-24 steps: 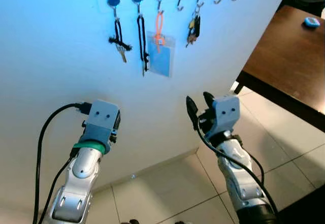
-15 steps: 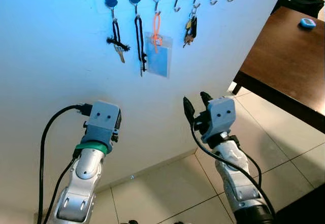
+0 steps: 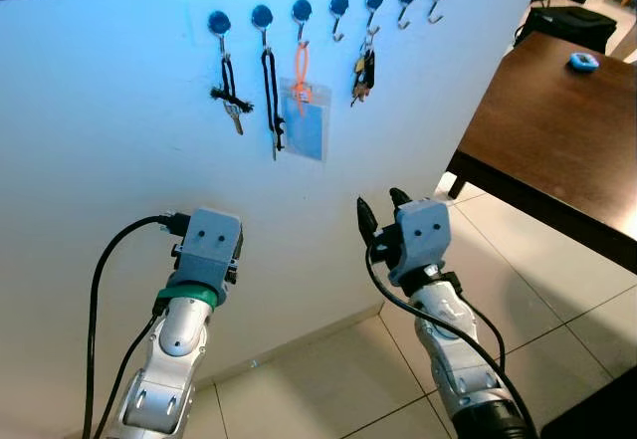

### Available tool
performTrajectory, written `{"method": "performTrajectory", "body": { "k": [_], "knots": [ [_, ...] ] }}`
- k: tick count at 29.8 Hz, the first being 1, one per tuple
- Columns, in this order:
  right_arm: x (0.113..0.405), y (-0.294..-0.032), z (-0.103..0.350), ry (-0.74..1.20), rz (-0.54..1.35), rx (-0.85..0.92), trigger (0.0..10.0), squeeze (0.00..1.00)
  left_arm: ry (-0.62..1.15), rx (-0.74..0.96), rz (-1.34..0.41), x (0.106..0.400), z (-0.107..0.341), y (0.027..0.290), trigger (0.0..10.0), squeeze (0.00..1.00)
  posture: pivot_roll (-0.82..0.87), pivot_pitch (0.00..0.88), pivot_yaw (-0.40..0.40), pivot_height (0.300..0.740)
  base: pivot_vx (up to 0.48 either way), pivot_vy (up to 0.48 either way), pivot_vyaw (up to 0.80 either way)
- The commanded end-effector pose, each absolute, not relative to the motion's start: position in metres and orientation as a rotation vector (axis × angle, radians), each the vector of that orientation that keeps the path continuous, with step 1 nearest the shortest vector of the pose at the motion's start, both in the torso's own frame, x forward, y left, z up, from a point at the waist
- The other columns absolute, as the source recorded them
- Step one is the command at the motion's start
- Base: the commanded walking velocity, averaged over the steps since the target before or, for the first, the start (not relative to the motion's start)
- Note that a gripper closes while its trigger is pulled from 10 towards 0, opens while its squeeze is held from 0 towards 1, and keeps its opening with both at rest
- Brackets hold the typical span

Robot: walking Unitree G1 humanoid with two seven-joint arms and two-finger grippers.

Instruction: Hang keys on a hook

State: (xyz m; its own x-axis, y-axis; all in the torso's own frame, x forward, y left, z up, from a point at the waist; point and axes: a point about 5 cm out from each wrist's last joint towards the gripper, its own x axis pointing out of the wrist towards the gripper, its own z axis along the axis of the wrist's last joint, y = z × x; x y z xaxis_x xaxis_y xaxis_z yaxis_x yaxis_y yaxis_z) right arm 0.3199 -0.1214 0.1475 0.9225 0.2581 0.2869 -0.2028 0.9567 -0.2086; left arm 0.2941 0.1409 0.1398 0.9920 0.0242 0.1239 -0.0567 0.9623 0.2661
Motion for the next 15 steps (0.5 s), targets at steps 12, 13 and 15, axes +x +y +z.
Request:
{"method": "performTrajectory", "body": {
  "k": [12, 13, 15],
  "knots": [
    [0.319, -0.114, 0.128, -0.282, 0.235, -0.185, 10.0, 0.0, -0.061, 0.318, 0.022, 0.294, 0.111, 0.14, 10.0, 0.0, -0.11, 0.0, 0.105, 0.74, -0.307, 0.0, 0.0],
    [0.319, -0.114, 0.126, -0.279, 0.233, -0.187, 10.0, 0.0, -0.061, 0.319, 0.021, 0.294, 0.11, 0.14, 10.0, 0.0, -0.11, 0.0, 0.106, 0.74, -0.311, 0.0, 0.0],
    [0.32, -0.115, 0.125, -0.275, 0.231, -0.189, 10.0, 0.0, -0.06, 0.32, 0.02, 0.295, 0.109, 0.14, 10.0, 0.0, -0.11, 0.0, 0.107, 0.74, -0.311, 0.0, 0.0]
  ]
}}
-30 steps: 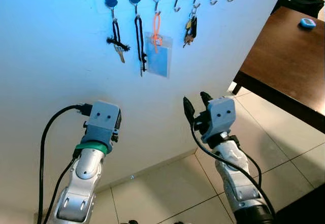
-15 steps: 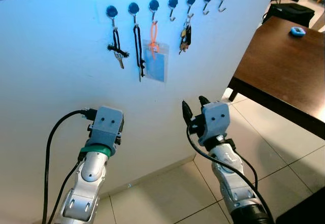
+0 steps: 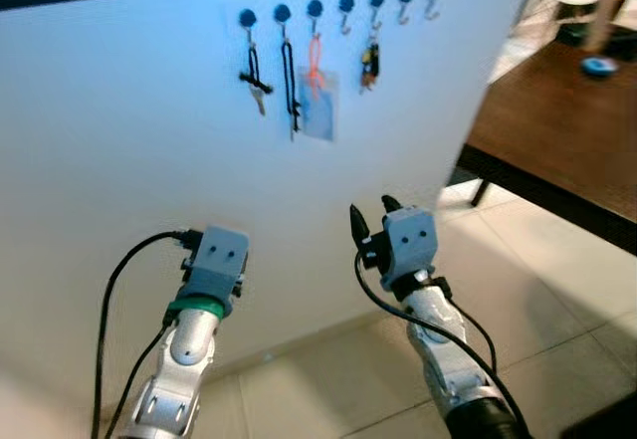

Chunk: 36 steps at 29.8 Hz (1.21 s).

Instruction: Hang keys on a hook

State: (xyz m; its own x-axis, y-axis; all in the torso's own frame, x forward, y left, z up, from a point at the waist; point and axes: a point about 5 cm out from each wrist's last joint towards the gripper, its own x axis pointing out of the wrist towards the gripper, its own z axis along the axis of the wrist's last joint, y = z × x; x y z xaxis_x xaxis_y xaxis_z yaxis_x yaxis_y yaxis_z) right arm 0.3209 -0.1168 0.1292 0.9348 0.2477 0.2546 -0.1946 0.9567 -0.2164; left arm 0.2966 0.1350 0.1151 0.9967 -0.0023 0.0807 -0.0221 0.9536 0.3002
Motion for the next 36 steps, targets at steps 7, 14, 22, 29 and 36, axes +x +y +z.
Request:
{"method": "performTrajectory", "body": {
  "k": [7, 14, 22, 29, 36],
  "knots": [
    [0.32, -0.113, 0.121, -0.267, 0.23, -0.194, 10.0, 0.0, -0.057, 0.324, 0.018, 0.296, 0.106, 0.141, 10.0, 0.0, -0.1, 0.0, 0.116, 0.74, -0.314, 0.0, 0.0],
    [0.321, -0.111, 0.12, -0.262, 0.229, -0.198, 10.0, 0.0, -0.057, 0.329, 0.014, 0.298, 0.105, 0.144, 10.0, 0.0, -0.1, 0.0, 0.121, 0.74, -0.315, 0.0, 0.0],
    [0.328, -0.107, 0.125, -0.278, 0.241, -0.213, 10.0, 0.0, -0.075, 0.335, 0.008, 0.306, 0.111, 0.144, 10.0, 0.0, -0.09, 0.0, 0.122, 0.74, -0.315, 0.0, 0.0],
    [0.336, -0.102, 0.132, -0.298, 0.264, -0.217, 10.0, 0.0, -0.106, 0.335, 0.006, 0.313, 0.119, 0.141, 10.0, 0.0, -0.08, 0.0, 0.119, 0.74, -0.312, 0.0, 0.0],
    [0.343, -0.103, 0.138, -0.305, 0.258, -0.214, 10.0, 0.0, -0.088, 0.312, -0.015, 0.32, 0.123, 0.138, 10.0, 0.0, -0.07, 0.0, 0.124, 0.74, -0.078, 0.0, -0.07]
  ]
}}
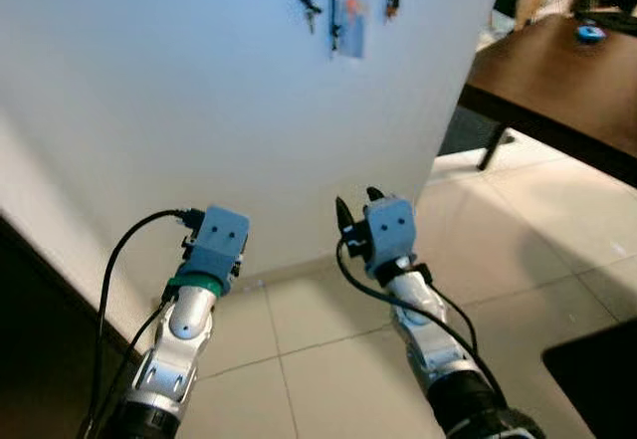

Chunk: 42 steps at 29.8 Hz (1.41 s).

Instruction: Hang keys on a hook

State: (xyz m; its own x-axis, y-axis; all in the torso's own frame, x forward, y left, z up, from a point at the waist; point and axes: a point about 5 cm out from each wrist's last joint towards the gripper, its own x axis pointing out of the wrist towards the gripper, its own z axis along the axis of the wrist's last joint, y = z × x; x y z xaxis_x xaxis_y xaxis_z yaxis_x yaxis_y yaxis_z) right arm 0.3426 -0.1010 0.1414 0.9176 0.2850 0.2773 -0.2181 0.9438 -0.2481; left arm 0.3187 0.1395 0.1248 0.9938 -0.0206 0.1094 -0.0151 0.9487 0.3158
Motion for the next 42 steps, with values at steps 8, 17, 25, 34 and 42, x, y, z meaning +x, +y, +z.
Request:
{"method": "performTrajectory", "body": {
  "k": [8, 17, 25, 34, 42],
  "knots": [
    [0.3458, -0.1033, 0.1393, -0.301, 0.257, -0.204, 10.0, 0.0, 0.005, 0.278, -0.061, 0.3231, 0.1158, 0.1323, 10.0, 0.0, -0.07, 0.0, 0.121, 0.74, 0.0, 0.0, -0.76],
    [0.3476, -0.1029, 0.1403, -0.305, 0.259, -0.207, 10.0, 0.0, 0.001, 0.263, -0.066, 0.3252, 0.1165, 0.1326, 10.0, 0.0, -0.07, 0.0, 0.121, 0.74, 0.0, 0.0, -0.8],
    [0.349, -0.1026, 0.1409, -0.305, 0.26, -0.206, 10.0, 0.0, 0.016, 0.231, -0.071, 0.327, 0.1175, 0.1331, 10.0, 0.0, -0.06, 0.0, 0.118, 0.74, 0.0, 0.0, -0.8],
    [0.35, -0.1026, 0.1395, -0.299, 0.269, -0.212, 10.0, 0.0, 0.021, 0.239, -0.046, 0.3301, 0.117, 0.1352, 10.0, 0.0, -0.06, 0.0, 0.106, 0.74, 0.0, 0.0, -0.8],
    [0.3496, -0.1029, 0.1385, -0.298, 0.274, -0.215, 10.0, 0.0, 0.021, 0.233, -0.044, 0.3296, 0.1171, 0.1351, 10.0, 0.0, -0.06, 0.0, 0.101, 0.74, 0.0, 0.0, -0.8]
  ]
}}
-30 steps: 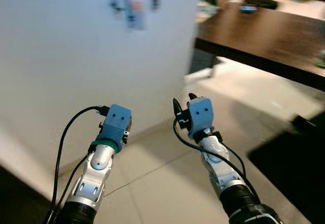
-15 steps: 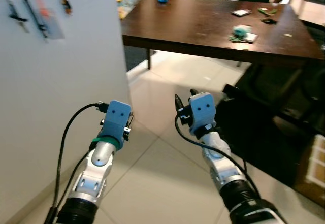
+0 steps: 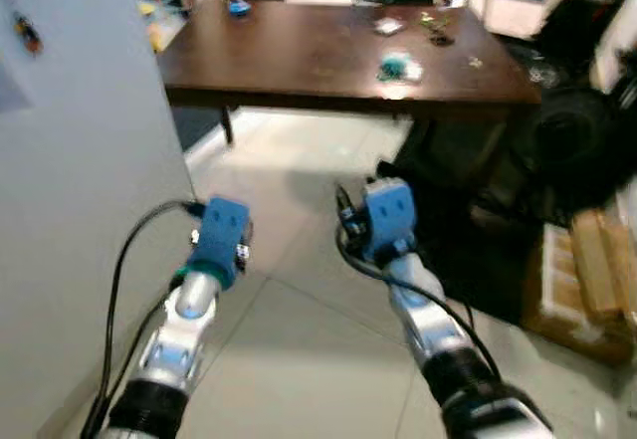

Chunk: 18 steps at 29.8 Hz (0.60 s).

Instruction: Hang keys on a hook

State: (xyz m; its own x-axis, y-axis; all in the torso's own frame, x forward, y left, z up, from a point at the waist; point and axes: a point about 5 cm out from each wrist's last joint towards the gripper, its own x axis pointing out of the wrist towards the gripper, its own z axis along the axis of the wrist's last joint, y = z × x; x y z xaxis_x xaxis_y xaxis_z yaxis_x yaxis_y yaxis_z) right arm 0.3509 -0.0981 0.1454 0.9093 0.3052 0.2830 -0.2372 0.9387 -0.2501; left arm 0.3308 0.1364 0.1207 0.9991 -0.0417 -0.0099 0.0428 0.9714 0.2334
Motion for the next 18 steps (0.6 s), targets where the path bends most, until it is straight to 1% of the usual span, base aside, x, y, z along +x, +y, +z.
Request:
{"method": "performTrajectory", "body": {
  "k": [1, 18],
  "knots": [
    [0.3496, -0.1029, 0.1385, -0.298, 0.274, -0.215, 10.0, 0.0, 0.021, 0.233, -0.044, 0.3296, 0.1171, 0.1351, 10.0, 0.0, -0.06, 0.0, 0.101, 0.74, 0.0, 0.0, -0.8],
    [0.3475, -0.104, 0.137, -0.3, 0.28, -0.215, 10.0, 0.0, 0.023, 0.204, -0.031, 0.3275, 0.1181, 0.1365, 10.0, 0.0, -0.06, 0.0, 0.095, 0.74, 0.0, 0.0, -0.8]
  ]
}}
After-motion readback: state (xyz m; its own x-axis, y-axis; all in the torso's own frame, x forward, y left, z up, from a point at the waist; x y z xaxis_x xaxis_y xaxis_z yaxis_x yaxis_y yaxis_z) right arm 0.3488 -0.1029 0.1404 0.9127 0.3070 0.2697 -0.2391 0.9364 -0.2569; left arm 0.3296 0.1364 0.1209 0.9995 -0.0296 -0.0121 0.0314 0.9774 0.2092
